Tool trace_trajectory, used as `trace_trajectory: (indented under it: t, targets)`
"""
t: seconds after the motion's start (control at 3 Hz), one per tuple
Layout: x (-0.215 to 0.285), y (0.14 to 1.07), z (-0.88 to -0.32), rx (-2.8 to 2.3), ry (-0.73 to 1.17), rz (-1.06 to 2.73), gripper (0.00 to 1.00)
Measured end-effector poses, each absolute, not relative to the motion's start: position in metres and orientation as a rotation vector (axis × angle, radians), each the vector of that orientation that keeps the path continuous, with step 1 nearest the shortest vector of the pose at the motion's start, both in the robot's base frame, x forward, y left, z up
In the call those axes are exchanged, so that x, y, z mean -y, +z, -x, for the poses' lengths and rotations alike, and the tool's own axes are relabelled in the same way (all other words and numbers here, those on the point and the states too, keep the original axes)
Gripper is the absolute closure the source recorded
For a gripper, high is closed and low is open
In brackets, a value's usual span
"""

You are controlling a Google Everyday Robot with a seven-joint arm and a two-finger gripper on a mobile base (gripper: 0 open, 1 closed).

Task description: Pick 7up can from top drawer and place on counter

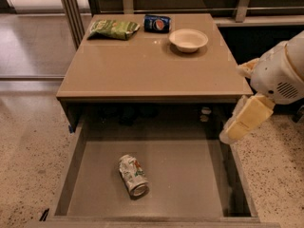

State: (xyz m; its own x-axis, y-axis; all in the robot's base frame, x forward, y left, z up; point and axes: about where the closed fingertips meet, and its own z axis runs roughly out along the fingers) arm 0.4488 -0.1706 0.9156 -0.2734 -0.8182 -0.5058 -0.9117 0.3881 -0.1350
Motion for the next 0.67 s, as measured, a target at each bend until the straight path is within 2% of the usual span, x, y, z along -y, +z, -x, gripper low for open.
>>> trace_trajectory:
  t: [0.33,0.67]
  targets:
    - [0.123,0.886,-0.445,-2.138,0.473,1.256,0.0]
    - [0.079,0.869,-0.452,-2.155,0.591,1.047,0.0]
